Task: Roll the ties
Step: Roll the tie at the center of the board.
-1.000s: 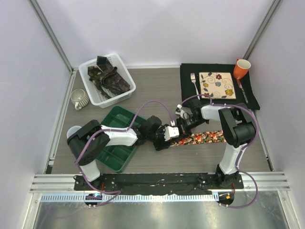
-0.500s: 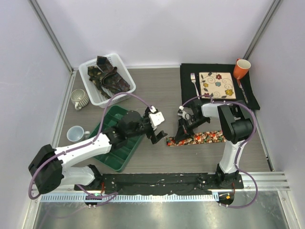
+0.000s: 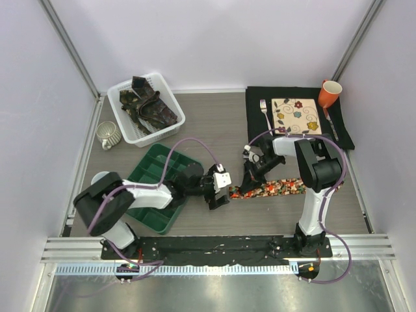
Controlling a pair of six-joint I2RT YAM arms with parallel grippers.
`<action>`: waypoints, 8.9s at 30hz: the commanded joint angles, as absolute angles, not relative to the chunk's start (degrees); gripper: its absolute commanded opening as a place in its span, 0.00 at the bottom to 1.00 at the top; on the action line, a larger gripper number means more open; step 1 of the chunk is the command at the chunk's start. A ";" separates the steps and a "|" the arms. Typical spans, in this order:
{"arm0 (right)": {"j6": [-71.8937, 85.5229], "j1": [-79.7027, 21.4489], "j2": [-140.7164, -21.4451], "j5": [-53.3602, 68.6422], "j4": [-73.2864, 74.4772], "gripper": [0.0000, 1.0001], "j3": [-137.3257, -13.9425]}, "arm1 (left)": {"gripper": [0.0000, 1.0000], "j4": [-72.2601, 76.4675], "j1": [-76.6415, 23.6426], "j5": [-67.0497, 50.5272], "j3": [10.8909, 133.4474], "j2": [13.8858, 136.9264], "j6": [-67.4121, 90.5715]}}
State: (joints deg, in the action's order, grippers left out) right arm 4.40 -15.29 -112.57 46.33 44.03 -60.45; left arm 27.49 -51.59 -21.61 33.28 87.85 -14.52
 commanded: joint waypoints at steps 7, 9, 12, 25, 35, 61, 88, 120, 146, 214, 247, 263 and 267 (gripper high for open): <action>0.44 -15.82 -119.88 32.25 42.98 0.01 -63.01 | 0.86 46.93 -51.24 -31.63 37.88 101.42 -18.28; 0.35 -16.08 -120.32 33.22 42.89 0.01 -63.10 | 0.84 46.93 -51.33 -31.82 38.84 103.26 -17.59; 0.35 -16.70 -120.41 35.68 42.10 0.01 -62.40 | 0.77 46.93 -51.24 -31.37 40.07 104.94 -15.65; 3.07 -19.51 -120.76 43.86 35.24 0.05 -63.63 | 0.35 33.33 -51.24 -24.00 37.00 102.14 -20.56; 0.87 -17.32 -106.36 50.44 38.94 0.48 -60.82 | 0.33 16.53 -50.89 -23.20 35.94 95.19 -22.15; 9.24 -25.22 -108.63 53.53 22.31 0.25 -55.28 | 0.35 11.87 -50.36 -24.52 40.69 99.40 -18.46; 2.02 -19.51 -113.20 40.25 30.41 0.01 -57.30 | 0.73 15.90 -49.31 -25.48 42.27 97.64 -15.29; 0.35 -12.22 -112.51 39.02 41.92 0.22 -56.95 | 0.22 6.60 -49.39 -21.10 44.56 98.17 -20.38; 10.30 -20.57 -108.98 51.77 29.34 0.19 -57.31 | 0.34 5.54 -50.27 -21.36 46.05 103.27 -21.62; 9.05 -19.60 -109.86 51.15 31.11 0.01 -55.37 | 0.53 2.81 -51.51 -19.86 43.33 99.49 -26.81; 0.79 -19.95 -118.92 40.96 41.04 0.01 -64.25 | 0.60 22.60 -49.83 -29.62 45.88 105.03 -22.31; 1.31 -21.01 -118.30 43.42 40.87 0.01 -65.30 | 0.51 13.02 -49.57 -31.90 45.88 102.74 -26.55; 2.02 -21.18 -118.21 43.59 40.69 0.01 -65.30 | 0.57 12.04 -49.48 -32.61 45.00 102.13 -26.37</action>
